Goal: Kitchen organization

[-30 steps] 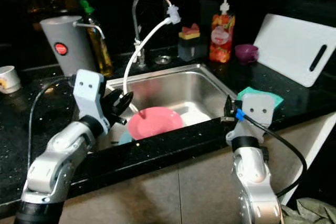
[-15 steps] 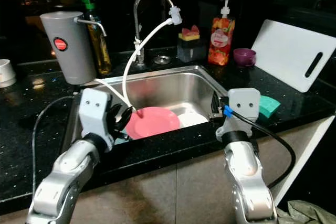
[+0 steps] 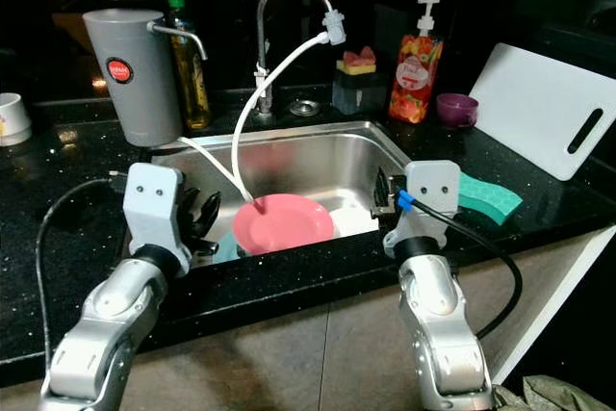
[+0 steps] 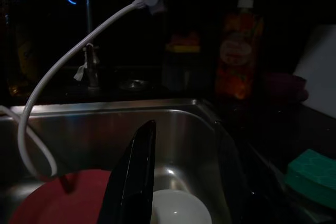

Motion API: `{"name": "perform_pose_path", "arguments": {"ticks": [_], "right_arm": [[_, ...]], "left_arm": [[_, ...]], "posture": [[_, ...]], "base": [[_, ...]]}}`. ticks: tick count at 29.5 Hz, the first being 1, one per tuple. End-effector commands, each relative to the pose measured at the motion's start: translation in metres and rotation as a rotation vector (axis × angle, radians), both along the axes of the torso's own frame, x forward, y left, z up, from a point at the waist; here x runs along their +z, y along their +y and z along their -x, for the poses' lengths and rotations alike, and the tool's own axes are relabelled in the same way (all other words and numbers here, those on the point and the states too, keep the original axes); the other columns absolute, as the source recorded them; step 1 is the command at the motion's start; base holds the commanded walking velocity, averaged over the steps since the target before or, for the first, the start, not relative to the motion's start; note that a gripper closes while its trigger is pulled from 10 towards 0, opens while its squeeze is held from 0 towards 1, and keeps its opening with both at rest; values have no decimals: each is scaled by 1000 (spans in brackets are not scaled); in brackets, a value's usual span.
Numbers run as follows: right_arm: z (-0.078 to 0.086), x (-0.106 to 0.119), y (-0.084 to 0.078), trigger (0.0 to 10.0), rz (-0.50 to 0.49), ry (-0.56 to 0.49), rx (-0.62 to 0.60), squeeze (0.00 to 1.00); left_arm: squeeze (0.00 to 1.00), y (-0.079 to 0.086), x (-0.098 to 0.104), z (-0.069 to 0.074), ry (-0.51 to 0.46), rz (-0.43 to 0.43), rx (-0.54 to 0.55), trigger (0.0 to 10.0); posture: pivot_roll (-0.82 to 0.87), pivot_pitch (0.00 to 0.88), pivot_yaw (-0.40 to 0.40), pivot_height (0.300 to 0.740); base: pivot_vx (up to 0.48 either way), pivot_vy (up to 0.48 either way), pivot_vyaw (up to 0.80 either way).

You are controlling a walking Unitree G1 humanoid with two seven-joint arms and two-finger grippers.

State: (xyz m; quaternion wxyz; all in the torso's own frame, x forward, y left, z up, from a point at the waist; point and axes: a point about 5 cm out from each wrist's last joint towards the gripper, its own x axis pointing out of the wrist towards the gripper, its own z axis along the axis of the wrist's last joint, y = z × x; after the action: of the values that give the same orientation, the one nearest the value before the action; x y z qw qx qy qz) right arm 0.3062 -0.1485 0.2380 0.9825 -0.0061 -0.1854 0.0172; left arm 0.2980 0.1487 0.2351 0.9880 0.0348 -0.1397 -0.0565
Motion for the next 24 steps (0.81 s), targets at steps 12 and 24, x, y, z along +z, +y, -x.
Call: {"name": "perform_pose_path", "arguments": {"ticks": [12,24], "right_arm": [[0,-1,-8,10000,-9,-22,-45,0],[-2,2,-1,10000,-10,-30,-5,0]], "left_arm": [[0,-4,16,-18,-28,-36,-43,10000],[0,-12,6,-10,-17,1,-31,10000]], "posture": [[100,56,14,740],[111,21,-37,740]], "base": [[0,0,0],[0,0,0]]}}
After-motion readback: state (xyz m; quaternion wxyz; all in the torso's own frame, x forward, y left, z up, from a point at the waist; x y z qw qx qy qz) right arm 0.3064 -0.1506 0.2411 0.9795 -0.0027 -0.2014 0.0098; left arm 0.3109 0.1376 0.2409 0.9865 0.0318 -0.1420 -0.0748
